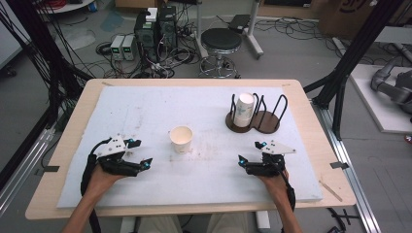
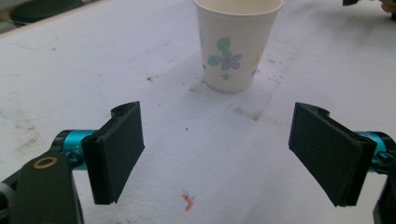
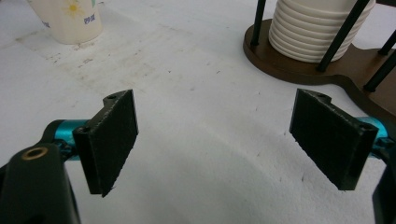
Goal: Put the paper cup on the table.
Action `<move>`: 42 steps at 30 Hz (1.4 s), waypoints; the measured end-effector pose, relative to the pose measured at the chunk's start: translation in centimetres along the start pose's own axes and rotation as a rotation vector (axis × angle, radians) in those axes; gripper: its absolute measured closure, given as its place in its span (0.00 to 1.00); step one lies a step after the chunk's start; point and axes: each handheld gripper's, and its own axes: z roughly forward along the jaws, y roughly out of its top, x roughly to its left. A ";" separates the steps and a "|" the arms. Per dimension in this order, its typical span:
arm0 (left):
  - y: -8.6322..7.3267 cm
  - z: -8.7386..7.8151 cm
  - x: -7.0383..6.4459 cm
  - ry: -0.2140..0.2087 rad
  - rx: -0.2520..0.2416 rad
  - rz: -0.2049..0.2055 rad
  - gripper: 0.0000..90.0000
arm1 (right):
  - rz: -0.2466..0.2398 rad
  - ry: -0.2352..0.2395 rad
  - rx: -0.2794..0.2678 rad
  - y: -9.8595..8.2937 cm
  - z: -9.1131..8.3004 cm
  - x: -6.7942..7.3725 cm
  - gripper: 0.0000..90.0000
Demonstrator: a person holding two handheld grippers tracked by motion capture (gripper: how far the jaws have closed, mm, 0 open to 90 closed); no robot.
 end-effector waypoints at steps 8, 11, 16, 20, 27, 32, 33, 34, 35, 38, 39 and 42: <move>-1.7 -0.7 -0.2 0.088 -0.092 -0.031 0.21 | -0.007 0.000 -0.007 0.0 0.0 0.0 0.17; -1.8 -0.9 0.1 0.087 -0.105 -0.052 0.21 | -0.007 0.002 -0.007 0.0 0.0 0.0 0.17; -1.9 -0.9 0.1 0.086 -0.108 -0.047 0.21 | -0.009 0.000 -0.008 0.0 -0.1 0.1 0.17; -1.9 -0.9 0.1 0.084 -0.113 -0.056 0.21 | -0.014 -0.002 -0.014 -0.1 -0.1 0.1 0.17; -1.9 -0.9 0.1 0.083 -0.114 -0.052 0.21 | -0.014 0.004 -0.020 -0.1 -0.2 0.1 0.17; -2.0 -1.0 0.1 0.083 -0.115 -0.053 0.21 | -0.018 0.011 -0.024 -0.1 -0.2 0.1 0.17; -2.0 -1.0 0.1 0.082 -0.113 -0.054 0.21 | -0.018 0.012 -0.024 -0.1 -0.2 0.0 0.17; -2.0 -0.9 0.1 0.084 -0.114 -0.055 0.20 | -0.015 0.013 -0.024 -0.1 -0.2 0.1 0.17; -2.0 -0.9 0.1 0.086 -0.112 -0.056 0.20 | -0.012 0.013 -0.023 -0.2 -0.2 0.1 0.18; -1.9 -0.9 0.1 0.085 -0.109 -0.050 0.20 | -0.022 0.013 -0.032 -0.2 -0.3 0.1 0.17; -1.9 -0.9 0.1 0.084 -0.110 -0.048 0.20 | -0.022 0.015 -0.032 -0.2 -0.3 0.1 0.17; -2.0 -0.9 0.0 0.086 -0.114 -0.048 0.20 | -0.025 0.014 -0.037 -0.2 -0.3 0.1 0.17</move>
